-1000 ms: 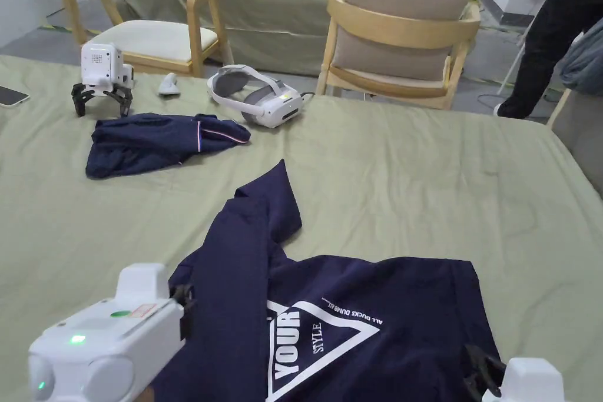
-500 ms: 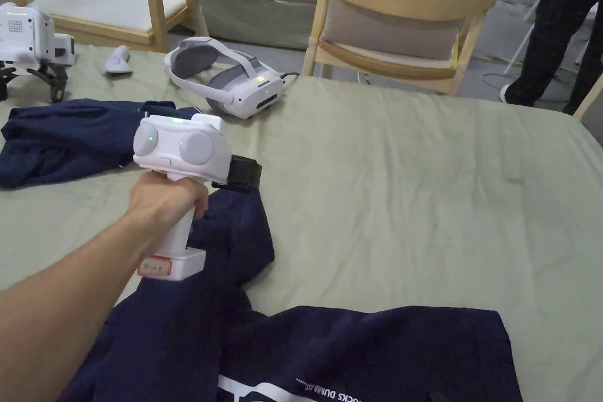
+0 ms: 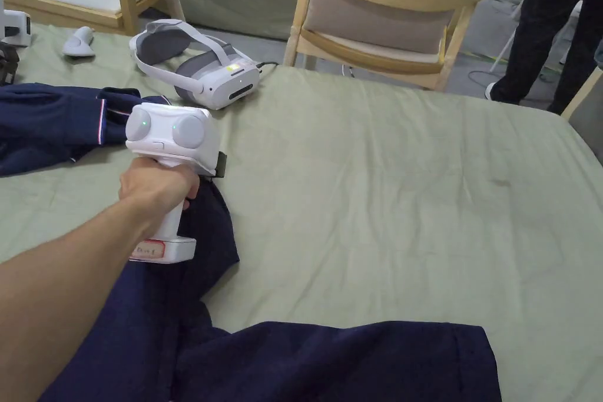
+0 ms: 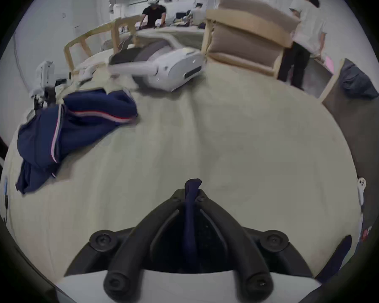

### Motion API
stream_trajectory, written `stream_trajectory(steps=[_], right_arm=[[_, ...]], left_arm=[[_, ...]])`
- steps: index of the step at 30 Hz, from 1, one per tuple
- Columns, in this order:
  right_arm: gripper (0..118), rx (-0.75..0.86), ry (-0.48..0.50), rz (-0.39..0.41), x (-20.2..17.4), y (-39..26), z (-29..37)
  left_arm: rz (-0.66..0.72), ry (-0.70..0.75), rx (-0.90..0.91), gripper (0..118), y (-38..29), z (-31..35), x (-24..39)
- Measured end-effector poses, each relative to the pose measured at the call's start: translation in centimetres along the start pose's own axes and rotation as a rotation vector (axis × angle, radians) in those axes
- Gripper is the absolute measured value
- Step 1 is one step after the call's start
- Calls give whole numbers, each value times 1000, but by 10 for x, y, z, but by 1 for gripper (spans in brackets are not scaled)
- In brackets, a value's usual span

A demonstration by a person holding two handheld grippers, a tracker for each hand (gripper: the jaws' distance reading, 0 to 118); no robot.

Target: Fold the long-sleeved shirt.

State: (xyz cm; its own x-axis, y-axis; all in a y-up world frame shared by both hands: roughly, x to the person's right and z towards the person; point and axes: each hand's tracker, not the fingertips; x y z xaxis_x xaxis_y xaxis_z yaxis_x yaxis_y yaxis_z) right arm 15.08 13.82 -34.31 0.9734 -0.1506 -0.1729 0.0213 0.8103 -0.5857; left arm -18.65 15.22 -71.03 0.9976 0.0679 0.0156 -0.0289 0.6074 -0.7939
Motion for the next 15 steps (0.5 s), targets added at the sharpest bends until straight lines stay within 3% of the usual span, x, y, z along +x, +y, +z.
stream_trajectory(steps=[8,15], right_arm=[[0,63,-8,15,-6,17,44],[0,96,-9,-6,-16,6,102]], left_arm=[[23,-22,290,9,-30,157,-4],[72,-30,453,9,-123,286,-12]])
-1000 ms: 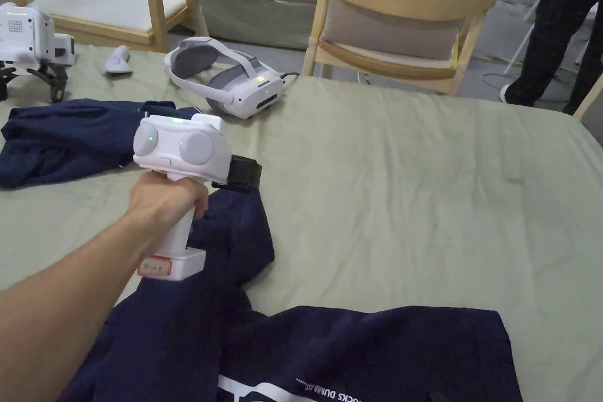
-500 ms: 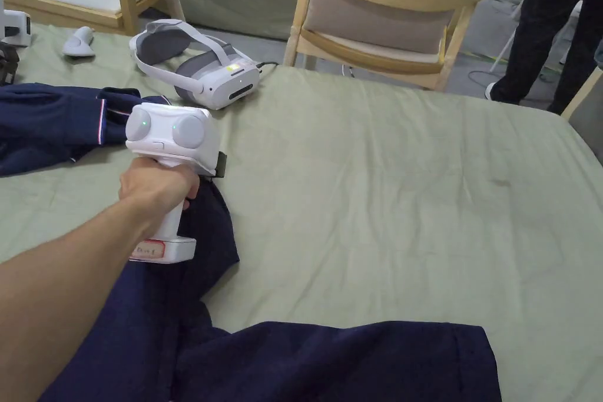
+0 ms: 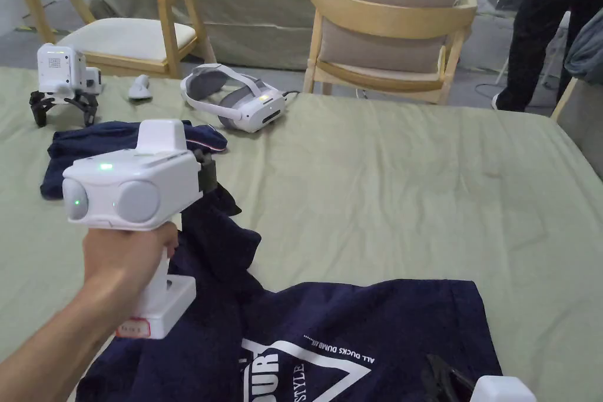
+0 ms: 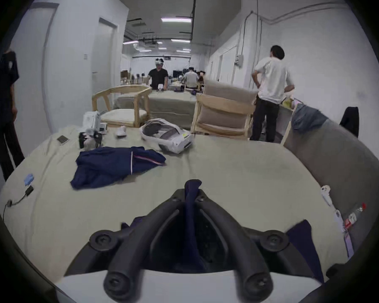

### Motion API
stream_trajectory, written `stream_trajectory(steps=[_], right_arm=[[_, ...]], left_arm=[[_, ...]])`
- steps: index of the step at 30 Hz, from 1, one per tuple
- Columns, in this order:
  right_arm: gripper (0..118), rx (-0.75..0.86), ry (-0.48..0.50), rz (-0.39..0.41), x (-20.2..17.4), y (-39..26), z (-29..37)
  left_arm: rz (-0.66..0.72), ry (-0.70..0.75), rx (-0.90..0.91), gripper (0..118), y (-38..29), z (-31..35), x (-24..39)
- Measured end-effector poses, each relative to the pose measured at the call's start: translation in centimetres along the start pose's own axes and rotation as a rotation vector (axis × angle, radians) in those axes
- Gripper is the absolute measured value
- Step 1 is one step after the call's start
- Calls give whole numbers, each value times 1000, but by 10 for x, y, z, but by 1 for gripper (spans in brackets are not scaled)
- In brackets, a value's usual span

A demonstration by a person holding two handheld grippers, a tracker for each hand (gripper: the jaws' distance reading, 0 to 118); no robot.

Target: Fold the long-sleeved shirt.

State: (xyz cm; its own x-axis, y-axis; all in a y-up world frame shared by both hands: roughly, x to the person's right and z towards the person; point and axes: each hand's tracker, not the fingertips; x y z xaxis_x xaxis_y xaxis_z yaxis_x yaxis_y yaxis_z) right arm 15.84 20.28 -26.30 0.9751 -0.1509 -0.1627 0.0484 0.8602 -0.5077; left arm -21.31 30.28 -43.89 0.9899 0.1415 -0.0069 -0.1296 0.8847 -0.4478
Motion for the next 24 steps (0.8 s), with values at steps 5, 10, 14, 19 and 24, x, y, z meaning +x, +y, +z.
stream_trajectory(steps=[5,10,14,19,24], right_arm=[[0,6,7,-9,-3,-14,35],[0,0,8,-12,-3,-30,60],[0,-14,13,-8,-3,-41,71],[0,-64,20,3,-4,-55,67],[0,-79,15,34,2,-56,67]], left_arm=[[10,13,-16,9,-69,77,3],[133,63,-3,9,-137,139,6],[241,120,-83,11,-187,151,3],[337,135,-374,59,-244,113,-3],[222,152,-237,111,-229,140,1]])
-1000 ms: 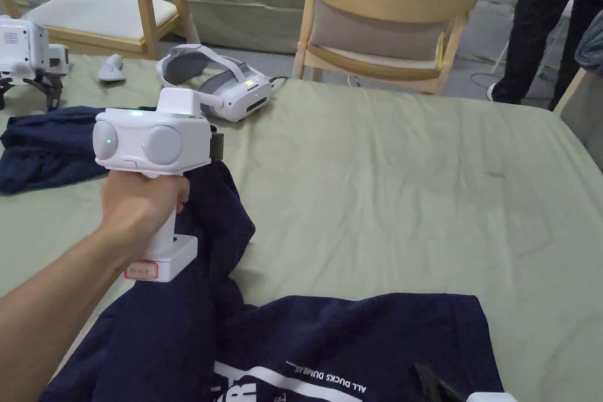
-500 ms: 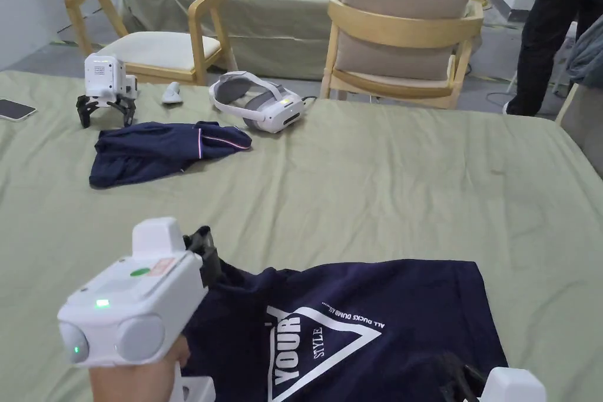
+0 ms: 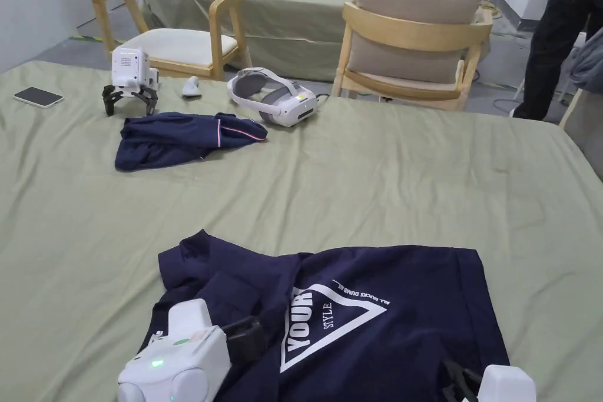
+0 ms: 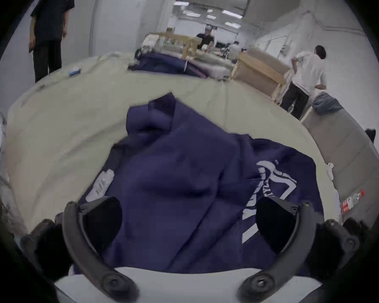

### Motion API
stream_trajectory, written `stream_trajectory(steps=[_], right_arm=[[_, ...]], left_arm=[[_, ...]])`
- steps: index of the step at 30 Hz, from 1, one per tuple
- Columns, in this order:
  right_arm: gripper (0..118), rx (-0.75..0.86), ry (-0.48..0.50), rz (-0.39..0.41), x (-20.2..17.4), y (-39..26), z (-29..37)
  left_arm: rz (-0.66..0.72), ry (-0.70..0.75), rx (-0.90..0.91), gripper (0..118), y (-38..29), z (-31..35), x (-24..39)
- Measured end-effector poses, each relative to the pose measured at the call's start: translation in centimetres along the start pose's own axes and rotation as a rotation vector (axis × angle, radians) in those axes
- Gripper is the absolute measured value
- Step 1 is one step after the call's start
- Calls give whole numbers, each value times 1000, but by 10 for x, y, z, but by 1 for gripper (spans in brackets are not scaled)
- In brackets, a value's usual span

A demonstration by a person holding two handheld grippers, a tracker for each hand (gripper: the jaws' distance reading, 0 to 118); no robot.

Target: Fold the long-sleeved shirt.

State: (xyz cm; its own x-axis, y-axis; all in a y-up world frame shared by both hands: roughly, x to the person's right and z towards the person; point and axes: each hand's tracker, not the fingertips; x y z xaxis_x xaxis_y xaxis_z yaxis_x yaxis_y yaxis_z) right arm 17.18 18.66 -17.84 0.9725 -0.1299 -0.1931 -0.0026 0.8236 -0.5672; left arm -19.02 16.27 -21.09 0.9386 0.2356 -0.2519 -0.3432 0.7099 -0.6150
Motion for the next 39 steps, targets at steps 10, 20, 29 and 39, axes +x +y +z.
stream_trajectory(steps=[10,20,29,39], right_arm=[[0,110,-59,12,23,44,-10],[117,-76,-138,6,118,116,-174],[76,-358,-77,-151,161,145,-299],[5,-301,-29,-114,141,145,-265]], left_arm=[[-294,-5,133,4,56,28,31],[-251,-54,39,4,59,-23,19],[-203,-26,-20,4,57,-49,-3],[-112,-22,-77,103,92,-72,-60]])
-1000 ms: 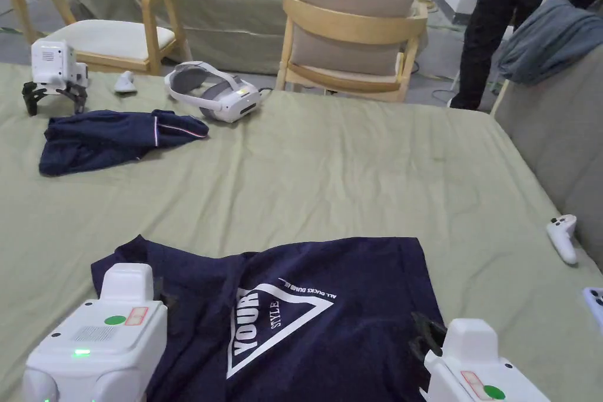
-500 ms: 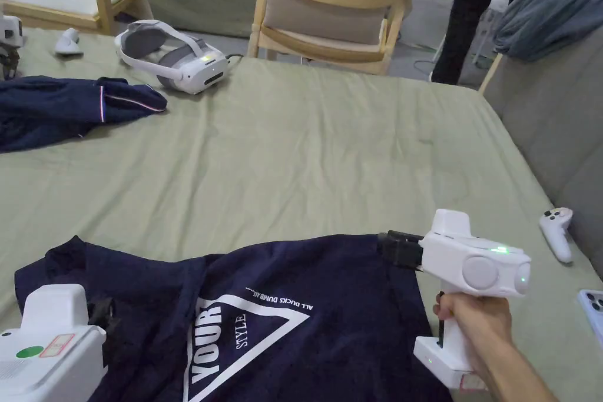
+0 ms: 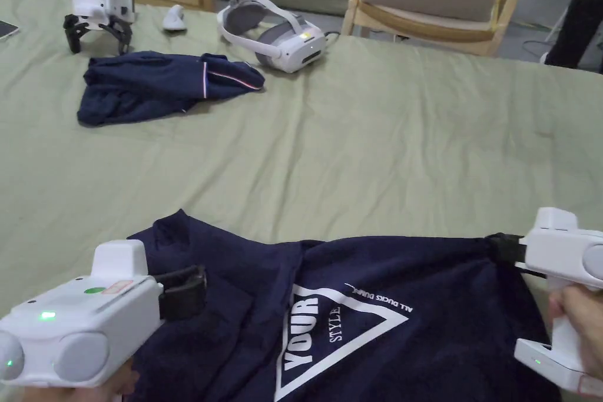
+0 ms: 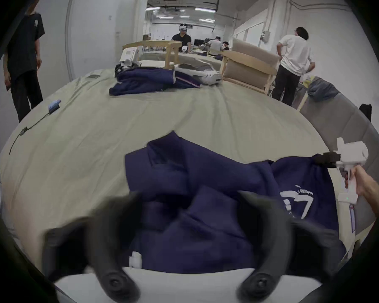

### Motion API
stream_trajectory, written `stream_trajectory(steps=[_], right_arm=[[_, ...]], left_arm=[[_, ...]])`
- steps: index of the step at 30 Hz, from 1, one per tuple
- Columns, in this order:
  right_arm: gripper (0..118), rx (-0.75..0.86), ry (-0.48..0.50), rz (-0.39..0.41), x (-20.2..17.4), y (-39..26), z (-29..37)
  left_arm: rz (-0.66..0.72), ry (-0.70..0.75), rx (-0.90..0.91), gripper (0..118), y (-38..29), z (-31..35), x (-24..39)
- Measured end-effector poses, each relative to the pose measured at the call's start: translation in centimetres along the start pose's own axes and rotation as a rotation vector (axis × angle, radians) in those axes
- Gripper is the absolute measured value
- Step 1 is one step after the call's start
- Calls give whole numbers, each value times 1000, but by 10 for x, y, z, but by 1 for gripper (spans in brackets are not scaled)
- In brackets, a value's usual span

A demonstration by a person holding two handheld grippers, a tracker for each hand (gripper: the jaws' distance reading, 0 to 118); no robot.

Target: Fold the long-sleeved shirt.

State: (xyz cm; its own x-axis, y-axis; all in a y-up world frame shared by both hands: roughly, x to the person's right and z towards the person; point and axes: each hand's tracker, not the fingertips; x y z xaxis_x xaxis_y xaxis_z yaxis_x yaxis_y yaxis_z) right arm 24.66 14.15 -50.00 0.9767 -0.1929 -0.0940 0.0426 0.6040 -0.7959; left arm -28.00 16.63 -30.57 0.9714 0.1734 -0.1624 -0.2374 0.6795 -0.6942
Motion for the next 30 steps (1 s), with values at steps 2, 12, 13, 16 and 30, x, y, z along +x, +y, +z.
stream_trajectory(steps=[2,12,13,16,30], right_arm=[[5,11,4,-12,2,-2,8],[5,7,-9,-7,-3,3,5],[5,5,-9,-8,-3,3,5],[5,2,-15,0,-2,5,4],[5,123,44,-38,10,11,51]], left_arm=[[-12,3,8,108,19,-14,-25],[-170,-3,-233,88,77,-111,-61],[-171,43,-253,81,75,-115,-61],[-174,32,-227,72,72,-111,-55],[-152,-59,-48,15,94,-55,-41]])
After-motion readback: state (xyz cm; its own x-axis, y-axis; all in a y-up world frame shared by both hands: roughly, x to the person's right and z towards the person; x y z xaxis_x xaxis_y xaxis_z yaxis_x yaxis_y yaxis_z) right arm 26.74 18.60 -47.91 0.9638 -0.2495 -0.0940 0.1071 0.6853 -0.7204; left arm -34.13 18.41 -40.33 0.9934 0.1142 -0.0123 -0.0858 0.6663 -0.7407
